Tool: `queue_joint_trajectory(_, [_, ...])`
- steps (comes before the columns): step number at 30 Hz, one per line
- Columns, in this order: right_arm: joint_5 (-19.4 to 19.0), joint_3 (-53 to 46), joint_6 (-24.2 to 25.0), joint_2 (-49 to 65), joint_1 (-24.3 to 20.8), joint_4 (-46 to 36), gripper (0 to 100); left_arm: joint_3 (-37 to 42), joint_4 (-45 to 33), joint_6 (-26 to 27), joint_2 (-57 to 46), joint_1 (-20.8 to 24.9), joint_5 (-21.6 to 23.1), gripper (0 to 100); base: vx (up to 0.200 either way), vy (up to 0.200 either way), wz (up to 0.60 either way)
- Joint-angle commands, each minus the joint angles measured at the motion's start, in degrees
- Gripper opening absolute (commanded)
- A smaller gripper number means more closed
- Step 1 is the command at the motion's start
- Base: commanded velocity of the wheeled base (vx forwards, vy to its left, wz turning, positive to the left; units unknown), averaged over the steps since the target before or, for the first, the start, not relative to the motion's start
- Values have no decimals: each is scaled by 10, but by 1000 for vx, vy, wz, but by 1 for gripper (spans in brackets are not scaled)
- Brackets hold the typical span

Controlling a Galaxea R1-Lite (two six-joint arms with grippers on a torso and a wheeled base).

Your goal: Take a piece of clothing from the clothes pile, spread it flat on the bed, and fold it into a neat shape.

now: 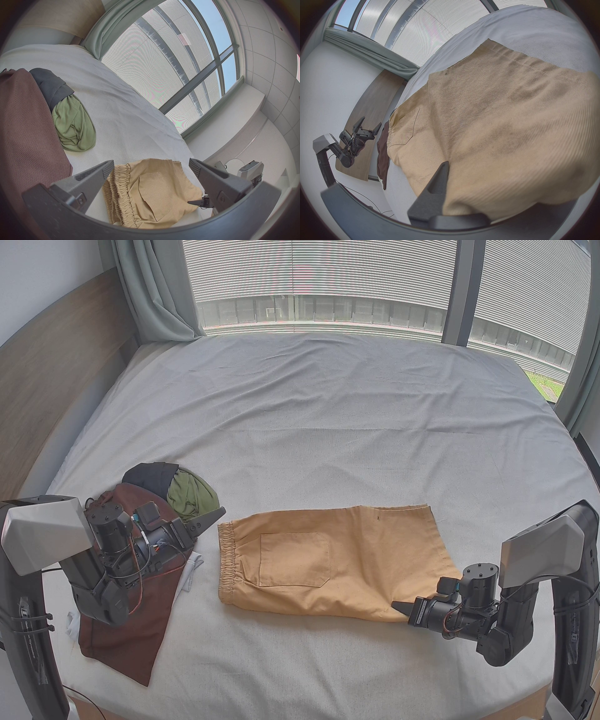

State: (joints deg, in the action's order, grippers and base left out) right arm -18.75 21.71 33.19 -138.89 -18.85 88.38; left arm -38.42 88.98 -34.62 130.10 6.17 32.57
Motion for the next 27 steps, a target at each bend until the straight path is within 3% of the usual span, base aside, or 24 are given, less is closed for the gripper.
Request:
queue_joint_trajectory(1, [0,-7,-1,0,-1,0,0,0,1,2,-1,0,0,100,0,0,0])
queue_joint_trajectory(8, [-7,-74,-21,15,-32,0,0,2,1,3,-2,-1,0,100,0,0,0])
queue_joint_trajectory(20, [-5,-32,-35,11,-23,1,0,1,1,3,-5,-1,0,100,0,0,0])
queue_joint_trajectory(21, [-5,-33,-35,11,-23,1,100,0,1,3,-5,-1,0,100,0,0,0])
queue_joint_trajectory(27, [-4,-41,-37,11,-27,0,100,0,1,4,-5,-1,0,100,0,0,0])
